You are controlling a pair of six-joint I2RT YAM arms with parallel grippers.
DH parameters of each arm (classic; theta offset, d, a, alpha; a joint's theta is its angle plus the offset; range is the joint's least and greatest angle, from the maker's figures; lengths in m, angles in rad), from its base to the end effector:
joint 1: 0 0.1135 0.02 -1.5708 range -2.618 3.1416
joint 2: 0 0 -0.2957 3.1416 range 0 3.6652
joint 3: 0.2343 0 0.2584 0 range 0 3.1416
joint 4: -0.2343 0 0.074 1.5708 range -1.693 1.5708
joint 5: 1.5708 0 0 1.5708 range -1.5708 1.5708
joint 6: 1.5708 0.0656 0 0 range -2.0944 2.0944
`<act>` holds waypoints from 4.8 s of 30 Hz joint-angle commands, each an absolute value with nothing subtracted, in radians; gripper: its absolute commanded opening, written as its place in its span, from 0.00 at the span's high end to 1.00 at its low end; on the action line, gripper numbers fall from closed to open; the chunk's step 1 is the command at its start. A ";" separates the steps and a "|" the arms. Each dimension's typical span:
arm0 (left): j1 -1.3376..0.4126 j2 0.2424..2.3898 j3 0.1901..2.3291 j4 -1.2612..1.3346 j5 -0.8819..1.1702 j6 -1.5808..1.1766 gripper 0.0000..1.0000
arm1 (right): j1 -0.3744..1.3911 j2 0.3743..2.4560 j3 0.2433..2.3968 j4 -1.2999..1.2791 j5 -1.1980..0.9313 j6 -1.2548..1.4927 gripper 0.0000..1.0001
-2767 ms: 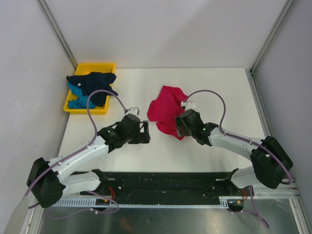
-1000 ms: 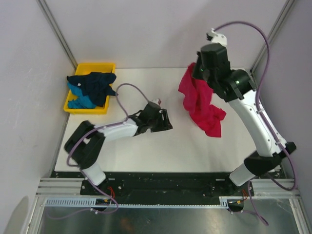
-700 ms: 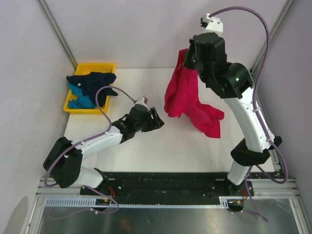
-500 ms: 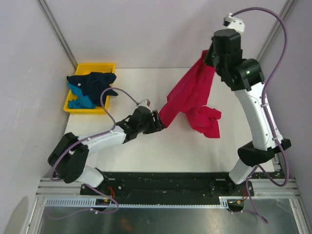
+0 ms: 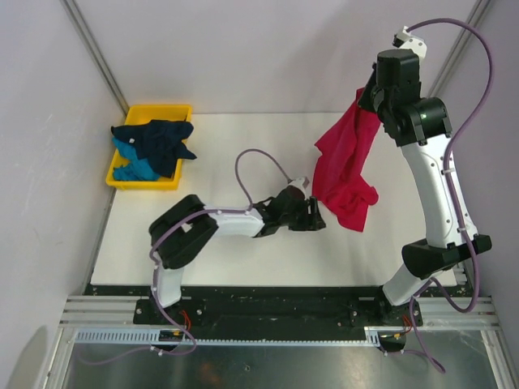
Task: Fold and stack the t-shirts
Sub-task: Flatten out the tshirt, then grap the side of the flattened tshirt closest away from the robot with both arms
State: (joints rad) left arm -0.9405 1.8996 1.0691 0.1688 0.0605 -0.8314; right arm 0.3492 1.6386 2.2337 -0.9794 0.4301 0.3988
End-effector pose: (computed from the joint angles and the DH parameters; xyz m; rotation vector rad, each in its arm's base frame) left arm 0.2557 -0.3573 0.1626 0.1689 2.4313 -0.9690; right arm 0.3273 0.0901 0.5490 0.3267 1.8914 0.0817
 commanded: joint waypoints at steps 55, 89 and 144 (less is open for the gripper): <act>-0.778 1.626 0.974 -0.076 -0.524 -0.978 1.00 | 0.305 1.589 2.083 -0.817 0.382 0.425 1.00; -0.366 1.019 0.907 -0.237 -0.302 -0.662 1.00 | -0.187 1.136 1.157 -0.528 -0.209 0.778 0.95; -0.119 1.302 0.741 -0.441 -0.284 -0.968 0.52 | 0.147 0.764 0.522 -0.767 0.031 0.821 0.38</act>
State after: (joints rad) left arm -0.1398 1.3106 0.7479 -0.4431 -0.3065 -0.9173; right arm 0.1425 0.7612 0.5354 -0.7891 0.0158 0.8295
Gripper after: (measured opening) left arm 0.474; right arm 0.620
